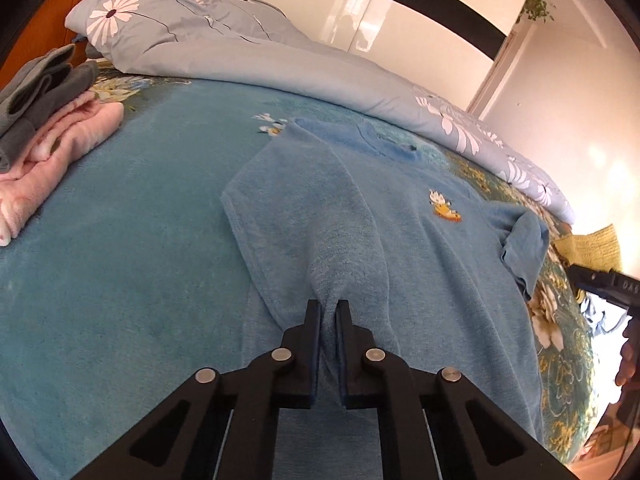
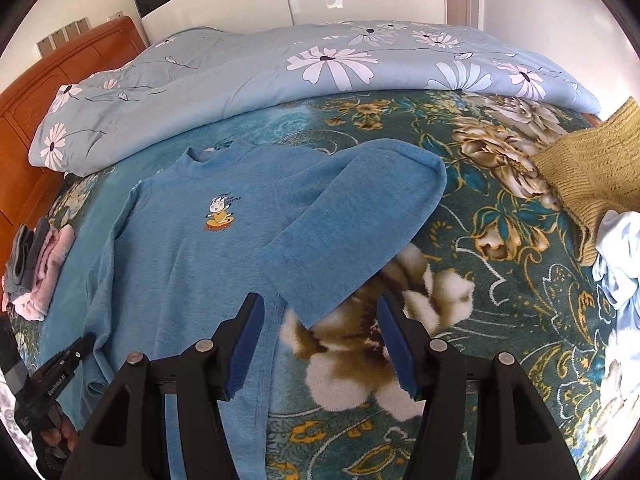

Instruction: Fold clothes

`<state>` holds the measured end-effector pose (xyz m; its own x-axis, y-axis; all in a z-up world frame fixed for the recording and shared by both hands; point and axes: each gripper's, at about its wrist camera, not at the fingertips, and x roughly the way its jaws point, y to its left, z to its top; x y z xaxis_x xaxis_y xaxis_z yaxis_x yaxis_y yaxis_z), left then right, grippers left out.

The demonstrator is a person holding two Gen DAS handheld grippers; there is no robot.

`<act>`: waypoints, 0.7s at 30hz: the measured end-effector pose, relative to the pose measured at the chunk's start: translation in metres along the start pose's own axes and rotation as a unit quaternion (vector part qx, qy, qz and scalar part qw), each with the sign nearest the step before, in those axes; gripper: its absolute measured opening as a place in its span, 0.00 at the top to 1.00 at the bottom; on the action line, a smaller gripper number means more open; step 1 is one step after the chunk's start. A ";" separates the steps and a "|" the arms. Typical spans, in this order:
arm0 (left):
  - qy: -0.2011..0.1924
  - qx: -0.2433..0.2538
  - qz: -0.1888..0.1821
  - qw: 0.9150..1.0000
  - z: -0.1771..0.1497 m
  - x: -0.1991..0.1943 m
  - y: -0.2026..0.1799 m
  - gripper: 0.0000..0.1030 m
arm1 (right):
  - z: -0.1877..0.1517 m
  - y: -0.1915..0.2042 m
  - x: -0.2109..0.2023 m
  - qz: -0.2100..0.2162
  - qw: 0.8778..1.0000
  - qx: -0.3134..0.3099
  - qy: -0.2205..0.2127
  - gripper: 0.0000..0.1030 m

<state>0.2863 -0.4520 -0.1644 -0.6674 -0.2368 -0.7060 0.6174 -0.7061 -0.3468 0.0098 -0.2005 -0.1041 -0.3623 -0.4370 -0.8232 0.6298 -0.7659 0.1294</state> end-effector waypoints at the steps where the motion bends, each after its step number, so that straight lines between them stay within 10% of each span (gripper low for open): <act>1: -0.011 -0.009 0.002 1.000 0.005 -0.006 0.008 0.93 | -0.001 0.001 0.001 0.000 1.000 -0.001 0.002 0.41; 13: -0.072 -0.071 0.146 0.984 0.065 -0.035 0.126 0.93 | -0.019 0.002 0.023 0.013 0.999 0.001 0.037 0.41; 21: -0.044 -0.099 0.158 0.982 0.068 -0.025 0.159 0.90 | -0.029 -0.003 0.025 0.016 0.999 0.009 0.051 0.41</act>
<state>0.3733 -0.6038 -0.1603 -0.4582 -0.4849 -0.7449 0.8621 -0.4467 -0.2394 0.0182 -0.1957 -0.1411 -0.2702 -0.4122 -0.8701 0.6277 -0.7607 0.1654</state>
